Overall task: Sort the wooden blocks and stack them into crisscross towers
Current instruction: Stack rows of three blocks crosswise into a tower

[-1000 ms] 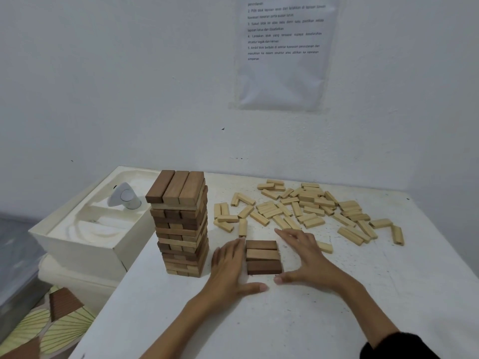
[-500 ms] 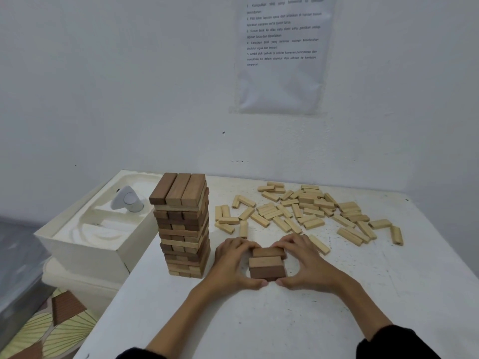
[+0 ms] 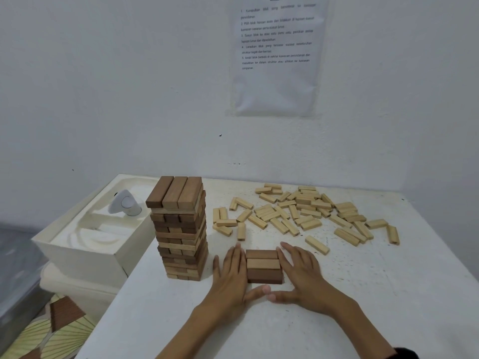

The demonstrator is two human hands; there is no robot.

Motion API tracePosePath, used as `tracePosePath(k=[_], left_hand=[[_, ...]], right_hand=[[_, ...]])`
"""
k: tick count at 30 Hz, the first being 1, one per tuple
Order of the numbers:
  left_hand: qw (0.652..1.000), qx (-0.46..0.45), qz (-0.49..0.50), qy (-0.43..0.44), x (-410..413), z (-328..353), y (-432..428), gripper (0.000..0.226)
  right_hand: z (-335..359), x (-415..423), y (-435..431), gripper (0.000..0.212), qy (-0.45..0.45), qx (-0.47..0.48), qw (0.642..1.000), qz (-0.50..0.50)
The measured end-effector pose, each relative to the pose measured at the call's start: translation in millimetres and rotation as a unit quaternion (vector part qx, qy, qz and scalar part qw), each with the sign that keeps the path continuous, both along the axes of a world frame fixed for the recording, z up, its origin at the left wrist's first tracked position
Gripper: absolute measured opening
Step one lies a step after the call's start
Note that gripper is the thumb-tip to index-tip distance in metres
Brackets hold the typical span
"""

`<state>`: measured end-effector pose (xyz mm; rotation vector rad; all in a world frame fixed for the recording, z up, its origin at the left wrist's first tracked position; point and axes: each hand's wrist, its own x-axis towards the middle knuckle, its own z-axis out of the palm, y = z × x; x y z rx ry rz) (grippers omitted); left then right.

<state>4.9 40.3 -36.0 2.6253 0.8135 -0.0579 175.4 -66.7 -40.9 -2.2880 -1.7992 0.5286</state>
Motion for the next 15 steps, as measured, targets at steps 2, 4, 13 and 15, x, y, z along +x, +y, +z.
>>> tracePosePath(k=[2,4,13,15], left_hand=[[1.000,-0.006,0.002,0.005,2,1,2,0.142],[1.000,-0.016,0.003,0.004,1,1,7,0.144],[0.993,0.001,0.001,-0.120,-1,-1,18,0.102],[0.990,0.012,0.011,-0.142,-1,1,17,0.091]], right_hand=[[-1,3,1,0.139,0.009,0.019,1.000,-0.008],[2,7,1,0.135,0.044,0.043,0.998,-0.016],[9,18,10,0.076,0.133,0.121,0.983,-0.027],[10,17,11,0.075,0.131,0.123,0.984,-0.018]])
